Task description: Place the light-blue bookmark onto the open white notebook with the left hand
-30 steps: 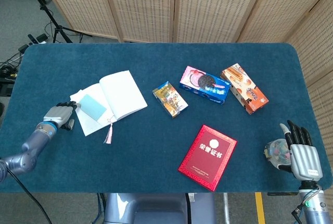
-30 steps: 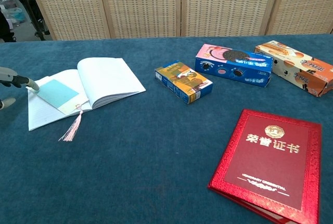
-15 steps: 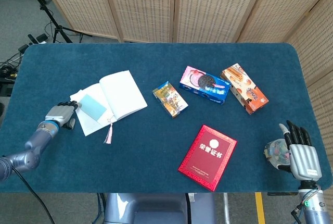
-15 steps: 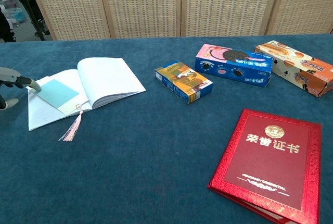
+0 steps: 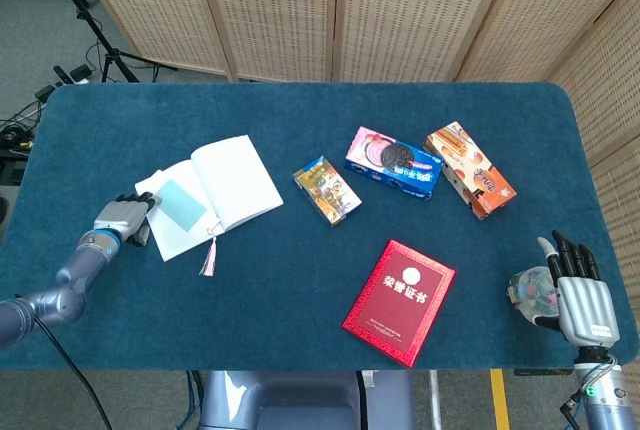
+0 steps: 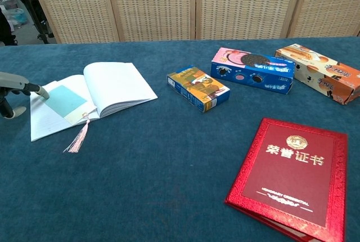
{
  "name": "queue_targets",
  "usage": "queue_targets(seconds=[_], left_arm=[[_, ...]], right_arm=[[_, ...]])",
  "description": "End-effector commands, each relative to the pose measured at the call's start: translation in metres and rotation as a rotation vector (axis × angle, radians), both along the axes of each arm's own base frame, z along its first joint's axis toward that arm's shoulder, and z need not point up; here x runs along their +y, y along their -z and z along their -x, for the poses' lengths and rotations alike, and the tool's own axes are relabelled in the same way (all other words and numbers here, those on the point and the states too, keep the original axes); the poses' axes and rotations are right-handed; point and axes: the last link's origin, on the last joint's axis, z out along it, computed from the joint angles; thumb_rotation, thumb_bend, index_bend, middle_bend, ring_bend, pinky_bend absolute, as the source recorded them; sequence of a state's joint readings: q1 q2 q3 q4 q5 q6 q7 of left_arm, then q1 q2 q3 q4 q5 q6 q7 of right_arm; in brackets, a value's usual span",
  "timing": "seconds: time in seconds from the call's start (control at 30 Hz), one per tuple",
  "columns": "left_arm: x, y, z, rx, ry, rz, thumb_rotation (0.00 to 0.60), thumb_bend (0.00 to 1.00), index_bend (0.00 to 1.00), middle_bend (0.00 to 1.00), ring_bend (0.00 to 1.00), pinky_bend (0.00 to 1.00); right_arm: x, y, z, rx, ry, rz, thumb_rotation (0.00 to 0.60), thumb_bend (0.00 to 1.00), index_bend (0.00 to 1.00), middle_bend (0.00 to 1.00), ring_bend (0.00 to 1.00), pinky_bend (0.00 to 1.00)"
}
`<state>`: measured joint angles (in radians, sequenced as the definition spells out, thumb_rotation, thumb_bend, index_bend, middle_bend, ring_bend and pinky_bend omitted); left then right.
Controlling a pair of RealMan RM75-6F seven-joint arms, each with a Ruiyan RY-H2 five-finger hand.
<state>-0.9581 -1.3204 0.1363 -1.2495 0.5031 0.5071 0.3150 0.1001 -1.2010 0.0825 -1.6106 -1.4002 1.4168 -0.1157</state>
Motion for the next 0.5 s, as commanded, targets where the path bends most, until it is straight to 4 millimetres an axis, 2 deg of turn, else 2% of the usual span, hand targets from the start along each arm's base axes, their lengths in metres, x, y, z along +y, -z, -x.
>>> queue_targets(seconds=[0.03,0.5], left_arm=[[0.0013,0.0014,-0.0009,0.003,0.004,-0.001,0.600,0.65,0.00,0.00,0.00,0.00],[0.0084,0.0104,-0.0101,0.003,0.036,-0.005,0.600,0.65,0.00,0.00,0.00,0.00]], right_arm=[[0.0000,0.0001,0.0000,0.000,0.000,0.000,0.600,0.16,0.00,0.00,0.00,0.00],[-0.0005,0.0003,0.0007,0.002,0.003,0.001,0.600,0.16,0.00,0.00,0.00,0.00]])
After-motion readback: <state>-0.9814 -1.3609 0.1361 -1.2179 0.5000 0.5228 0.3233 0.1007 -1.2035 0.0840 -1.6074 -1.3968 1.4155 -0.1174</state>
